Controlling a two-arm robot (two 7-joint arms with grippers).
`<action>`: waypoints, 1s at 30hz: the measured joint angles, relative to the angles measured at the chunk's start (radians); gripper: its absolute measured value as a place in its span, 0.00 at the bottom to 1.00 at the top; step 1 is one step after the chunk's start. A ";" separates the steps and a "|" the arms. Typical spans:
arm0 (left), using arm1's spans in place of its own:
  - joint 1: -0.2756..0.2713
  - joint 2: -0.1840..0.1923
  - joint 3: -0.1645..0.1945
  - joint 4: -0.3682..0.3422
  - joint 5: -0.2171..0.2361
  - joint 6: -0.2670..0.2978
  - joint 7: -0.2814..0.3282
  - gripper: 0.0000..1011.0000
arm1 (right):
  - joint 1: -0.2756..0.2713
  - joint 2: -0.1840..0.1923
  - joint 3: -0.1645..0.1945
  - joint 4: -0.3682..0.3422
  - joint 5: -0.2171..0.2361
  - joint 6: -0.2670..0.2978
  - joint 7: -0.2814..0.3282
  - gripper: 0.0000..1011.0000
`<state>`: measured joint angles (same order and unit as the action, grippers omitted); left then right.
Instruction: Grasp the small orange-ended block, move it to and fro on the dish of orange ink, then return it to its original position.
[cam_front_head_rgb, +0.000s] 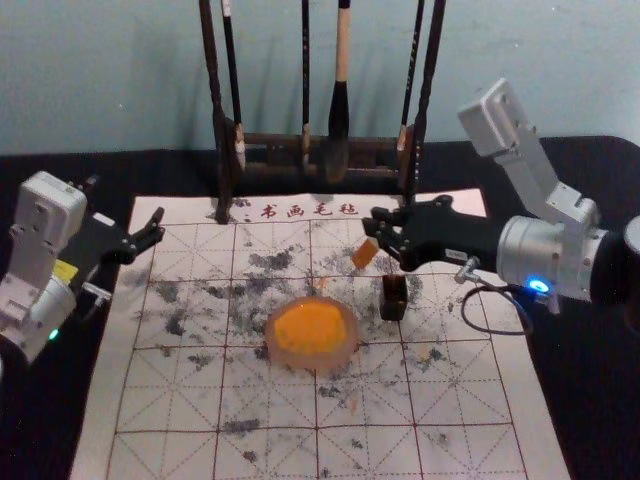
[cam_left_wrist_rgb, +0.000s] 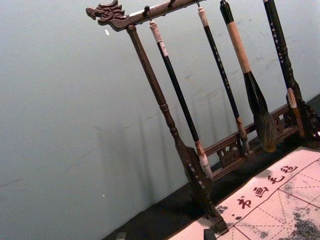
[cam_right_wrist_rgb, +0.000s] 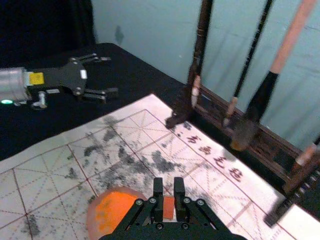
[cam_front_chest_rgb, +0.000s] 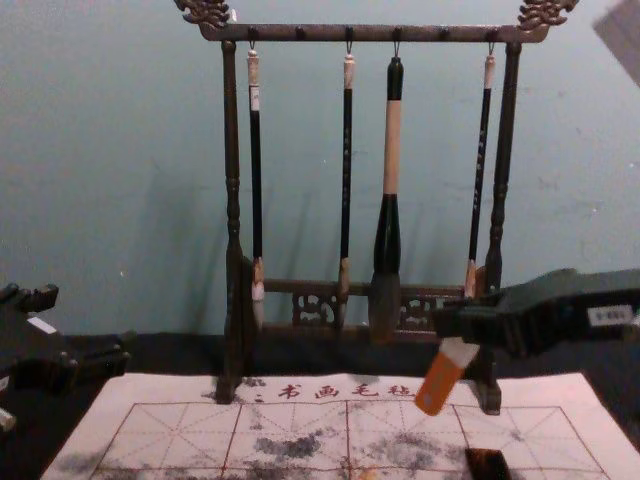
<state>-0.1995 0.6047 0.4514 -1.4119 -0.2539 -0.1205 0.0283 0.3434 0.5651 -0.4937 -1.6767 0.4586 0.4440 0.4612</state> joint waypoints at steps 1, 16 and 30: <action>0.000 0.000 0.000 0.000 0.000 0.000 0.000 0.99 | -0.009 0.006 0.007 -0.006 0.004 0.004 -0.011 0.13; 0.000 0.000 0.000 0.000 0.000 0.000 0.000 0.99 | -0.086 0.031 0.065 -0.054 0.039 0.039 -0.100 0.13; 0.000 0.000 0.000 0.000 0.000 0.000 0.000 0.99 | -0.128 0.041 0.082 -0.076 0.046 0.052 -0.124 0.13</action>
<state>-0.1995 0.6047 0.4513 -1.4120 -0.2539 -0.1205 0.0283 0.2159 0.6058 -0.4121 -1.7530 0.5049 0.4956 0.3376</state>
